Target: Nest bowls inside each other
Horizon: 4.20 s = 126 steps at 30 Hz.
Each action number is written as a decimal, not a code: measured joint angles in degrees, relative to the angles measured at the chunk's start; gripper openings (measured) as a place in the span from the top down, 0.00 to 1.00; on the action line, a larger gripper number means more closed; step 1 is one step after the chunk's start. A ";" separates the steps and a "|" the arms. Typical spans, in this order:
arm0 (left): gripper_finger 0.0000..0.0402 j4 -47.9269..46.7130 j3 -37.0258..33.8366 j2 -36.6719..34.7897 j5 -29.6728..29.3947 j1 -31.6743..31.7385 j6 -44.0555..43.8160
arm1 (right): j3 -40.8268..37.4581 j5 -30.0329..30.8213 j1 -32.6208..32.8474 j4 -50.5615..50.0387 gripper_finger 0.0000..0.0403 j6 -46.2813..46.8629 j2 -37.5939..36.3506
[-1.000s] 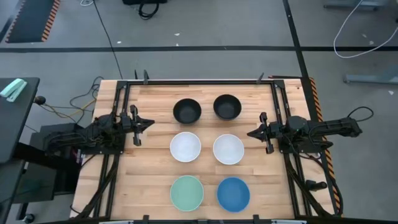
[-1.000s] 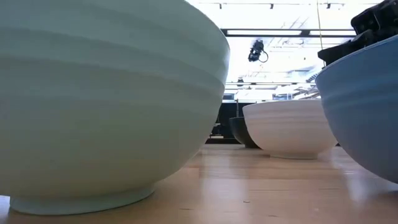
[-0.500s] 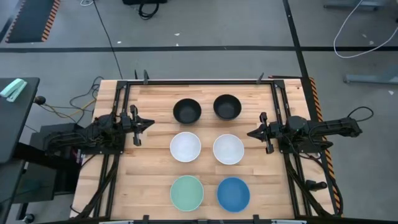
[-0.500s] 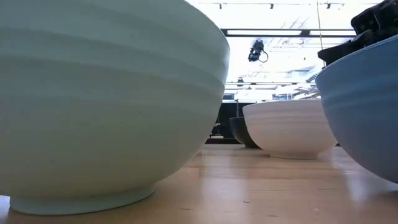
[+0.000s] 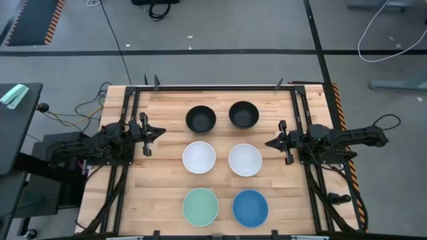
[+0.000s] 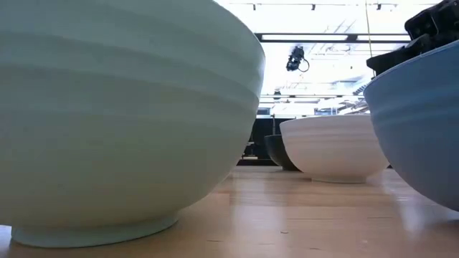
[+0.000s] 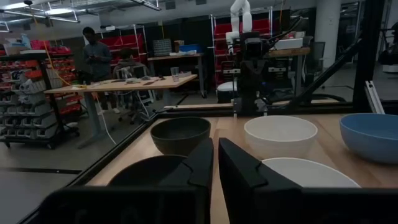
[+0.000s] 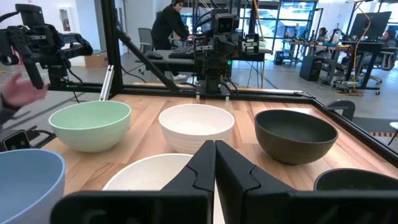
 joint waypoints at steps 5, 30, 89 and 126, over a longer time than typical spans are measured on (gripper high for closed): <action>0.94 0.00 -0.01 0.00 0.00 0.01 0.00 | -0.01 0.01 0.00 0.00 0.96 0.00 0.00; 0.94 6.02 -0.01 -0.02 0.02 0.02 -9.26 | 0.05 4.68 0.01 7.83 0.96 5.91 0.00; 0.89 -0.96 -0.01 0.00 0.02 -0.11 -16.58 | 43.89 -1.94 1.04 -43.49 0.73 50.61 67.18; 0.89 -2.82 0.00 0.00 0.07 -0.09 -16.63 | 43.93 1.34 0.82 -47.20 0.76 53.09 73.54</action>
